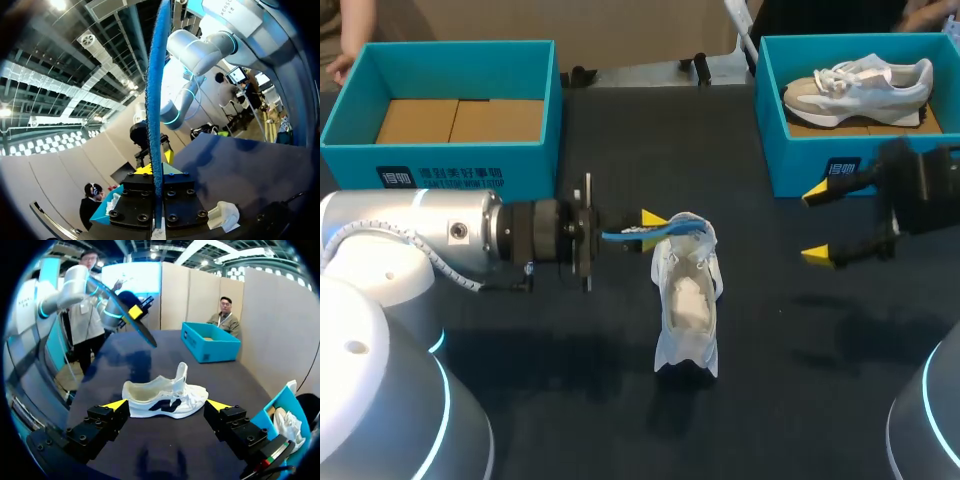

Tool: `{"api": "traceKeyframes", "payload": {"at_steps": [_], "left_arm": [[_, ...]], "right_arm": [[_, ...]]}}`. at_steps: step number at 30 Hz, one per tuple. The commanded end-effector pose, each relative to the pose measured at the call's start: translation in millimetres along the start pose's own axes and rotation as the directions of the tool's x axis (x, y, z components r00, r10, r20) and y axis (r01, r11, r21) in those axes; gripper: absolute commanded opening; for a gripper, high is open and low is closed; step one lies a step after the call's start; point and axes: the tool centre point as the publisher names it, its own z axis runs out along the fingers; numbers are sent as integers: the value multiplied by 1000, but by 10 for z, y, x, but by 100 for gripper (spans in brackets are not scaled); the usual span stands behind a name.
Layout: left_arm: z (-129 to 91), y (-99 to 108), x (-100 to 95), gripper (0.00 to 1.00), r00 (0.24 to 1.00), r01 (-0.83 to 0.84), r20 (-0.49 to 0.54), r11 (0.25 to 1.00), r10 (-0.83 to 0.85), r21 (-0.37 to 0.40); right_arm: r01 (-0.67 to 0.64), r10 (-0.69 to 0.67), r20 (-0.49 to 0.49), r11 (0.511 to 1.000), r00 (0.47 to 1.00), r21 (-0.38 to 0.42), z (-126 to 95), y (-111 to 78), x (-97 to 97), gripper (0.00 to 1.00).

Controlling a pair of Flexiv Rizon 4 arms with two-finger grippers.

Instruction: Take the shoe out of the shoebox, open the shoe tongue, remove and reinsert the insole, then place the shoe into the shoebox

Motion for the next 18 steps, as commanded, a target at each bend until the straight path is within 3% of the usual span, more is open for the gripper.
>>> {"api": "traceKeyframes", "payload": {"at_steps": [1, 15, 18], "left_arm": [[-29, -49, 70, 0, 1000, 18, -8, 1000, -18, -7], [1, 119, 428, 0, 997, 78, -8, 997, -78, -14], [9, 162, 480, 0, 997, 81, -4, 997, -81, -21]], "right_arm": [[41, -41, 3, 998, 999, 51, 92, 68, 71, 100], [168, -164, -59, 982, 985, 89, 479, -100, 277, 100], [150, -140, -98, 983, 985, 107, 560, -132, 313, 100]]}}
